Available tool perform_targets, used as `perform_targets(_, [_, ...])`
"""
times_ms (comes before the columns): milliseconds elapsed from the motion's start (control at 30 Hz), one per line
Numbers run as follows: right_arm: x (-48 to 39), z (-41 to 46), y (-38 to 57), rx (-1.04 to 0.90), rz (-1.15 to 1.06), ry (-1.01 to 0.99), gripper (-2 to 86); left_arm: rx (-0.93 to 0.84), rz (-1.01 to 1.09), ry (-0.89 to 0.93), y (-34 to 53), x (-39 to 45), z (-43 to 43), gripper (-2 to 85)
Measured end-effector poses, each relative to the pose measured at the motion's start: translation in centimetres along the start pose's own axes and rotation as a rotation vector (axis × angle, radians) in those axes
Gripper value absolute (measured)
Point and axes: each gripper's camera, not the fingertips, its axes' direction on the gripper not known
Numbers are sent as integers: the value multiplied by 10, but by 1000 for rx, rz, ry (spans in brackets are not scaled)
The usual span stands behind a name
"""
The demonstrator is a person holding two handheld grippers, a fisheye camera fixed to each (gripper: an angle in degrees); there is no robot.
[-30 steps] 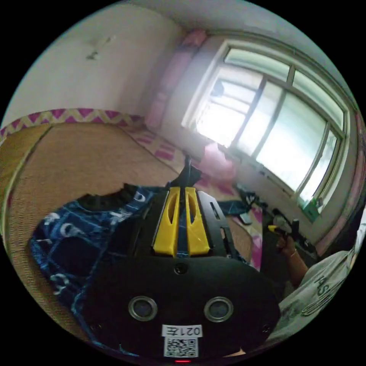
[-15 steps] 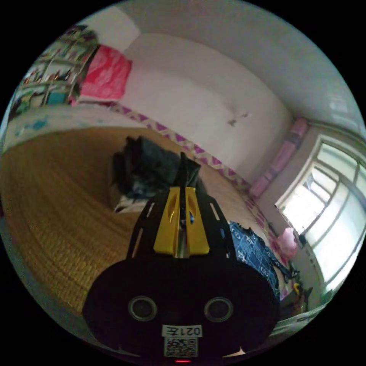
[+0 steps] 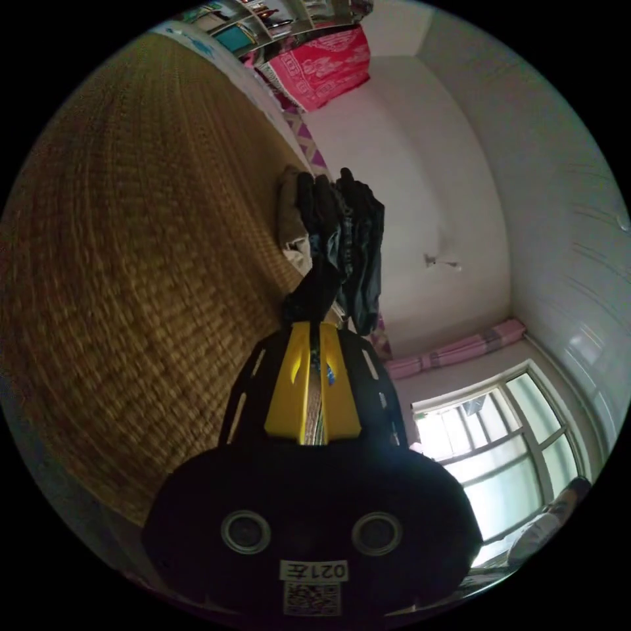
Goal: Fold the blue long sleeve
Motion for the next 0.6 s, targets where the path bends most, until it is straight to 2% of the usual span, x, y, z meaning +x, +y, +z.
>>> perform_targets(100, [5, 4, 0, 3, 21, -22, 46, -15, -20, -34, -30, 1, -8, -9])
perform_targets(200, [7, 9, -2, 6, 31, -53, 45, 5, 129, -8, -73, 50, -15, -9])
perform_targets(333, [2, 11, -1, 17, 21, -57, 43, 82, 409, 200, -104, 110, -43, -9])
perform_targets(400, [2, 11, 3, 26, 23, -62, 41, 90, 457, 167, -107, 104, -52, -9])
perform_targets(467, [6, 14, 7, 29, 36, -69, 40, 55, 347, 107, -113, 68, -52, -9])
perform_targets(533, [12, 21, 12, 18, 61, -88, 39, -12, 78, 69, -114, -3, -49, -9])
perform_targets(600, [14, 24, 13, 13, 72, -104, 39, -45, -31, 20, -110, -40, -50, -9])
